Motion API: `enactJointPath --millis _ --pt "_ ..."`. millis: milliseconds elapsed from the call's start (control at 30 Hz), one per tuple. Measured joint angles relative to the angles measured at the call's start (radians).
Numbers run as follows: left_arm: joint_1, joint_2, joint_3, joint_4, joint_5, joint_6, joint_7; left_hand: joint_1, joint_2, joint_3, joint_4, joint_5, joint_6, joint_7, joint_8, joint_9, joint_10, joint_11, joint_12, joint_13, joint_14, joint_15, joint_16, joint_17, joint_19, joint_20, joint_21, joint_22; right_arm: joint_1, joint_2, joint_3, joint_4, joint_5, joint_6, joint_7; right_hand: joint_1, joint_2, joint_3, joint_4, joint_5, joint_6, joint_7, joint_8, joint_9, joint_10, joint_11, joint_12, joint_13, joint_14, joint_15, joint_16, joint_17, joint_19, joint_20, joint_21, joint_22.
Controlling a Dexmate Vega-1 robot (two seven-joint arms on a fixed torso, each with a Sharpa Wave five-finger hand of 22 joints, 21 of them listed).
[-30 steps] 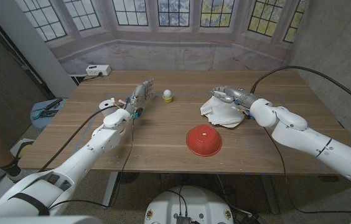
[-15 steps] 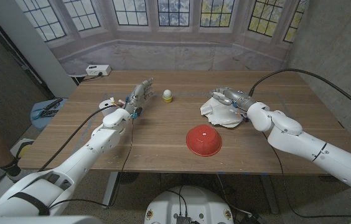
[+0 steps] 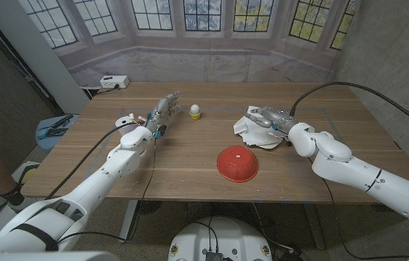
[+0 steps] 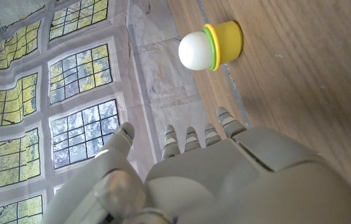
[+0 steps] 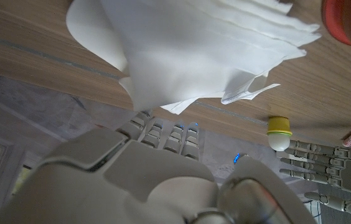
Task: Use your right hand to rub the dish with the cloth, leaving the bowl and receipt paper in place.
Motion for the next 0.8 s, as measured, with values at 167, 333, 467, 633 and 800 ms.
enactJointPath --millis 167,333,467,633,800 --pt "0.001 0.000 0.002 -0.007 0.000 0.003 0.001 0.000 0.000 0.000 0.000 0.000 -0.002 -0.002 0.000 0.000 0.000 0.000 0.000 0.000 0.000 0.000 0.000 0.000 -0.004 0.004 0.000 0.000 -0.002 0.000 -0.012 -0.003 -0.021 -0.033 0.022 -0.005 -0.005 0.000 0.000 0.000 -0.001 0.001 0.000 0.000 0.000 0.000 0.000 0.000 -0.004 -0.004 0.000 0.000 0.000 0.000 0.000 0.000" --pt "0.004 0.000 0.003 -0.011 0.001 0.006 0.003 0.003 0.003 0.000 0.000 0.000 -0.004 -0.004 0.000 0.000 0.000 0.000 0.000 0.000 -0.003 -0.004 0.000 0.000 -0.004 0.004 0.000 0.000 -0.003 0.003 -0.023 0.000 -0.031 -0.048 0.032 -0.005 -0.005 0.000 0.000 0.000 -0.013 0.003 0.000 -0.005 -0.004 -0.004 0.000 0.000 -0.004 -0.004 0.000 0.000 0.000 0.000 0.000 0.000" --pt "0.005 -0.001 0.004 -0.014 0.001 0.008 0.004 0.004 0.004 0.000 0.000 0.000 -0.004 -0.004 0.000 0.000 0.000 0.000 0.000 0.000 -0.003 -0.004 0.000 0.000 -0.004 0.004 0.000 0.000 -0.006 0.006 -0.028 0.010 -0.034 -0.057 0.033 -0.009 -0.002 0.000 0.000 0.006 -0.017 0.006 0.000 -0.005 -0.004 -0.003 0.000 0.000 -0.004 -0.004 0.000 -0.005 0.000 0.000 0.000 0.000" --pt "0.006 -0.001 0.005 -0.016 0.002 0.009 0.007 0.004 0.004 0.000 0.000 0.000 -0.004 -0.004 0.000 0.000 0.000 0.000 0.000 0.000 -0.003 -0.004 0.000 0.000 -0.004 0.004 0.000 0.000 -0.007 0.009 -0.032 0.020 -0.035 -0.062 0.032 -0.008 -0.002 0.003 -0.003 0.006 -0.024 0.007 0.000 -0.005 -0.009 0.002 0.000 0.000 -0.004 -0.004 0.000 -0.005 0.000 0.000 0.004 0.000" --pt "0.006 -0.001 0.005 -0.018 0.003 0.010 0.009 0.004 0.004 -0.004 -0.004 0.000 -0.004 -0.004 0.000 0.000 0.000 0.000 0.000 0.000 -0.003 -0.004 0.000 0.000 -0.004 0.004 0.000 0.000 -0.007 0.014 -0.035 0.038 -0.031 -0.062 0.024 -0.008 -0.002 0.003 -0.003 0.010 -0.028 0.010 0.000 -0.005 -0.009 0.002 0.000 0.000 -0.004 -0.004 0.000 -0.005 0.000 0.000 0.004 0.000"
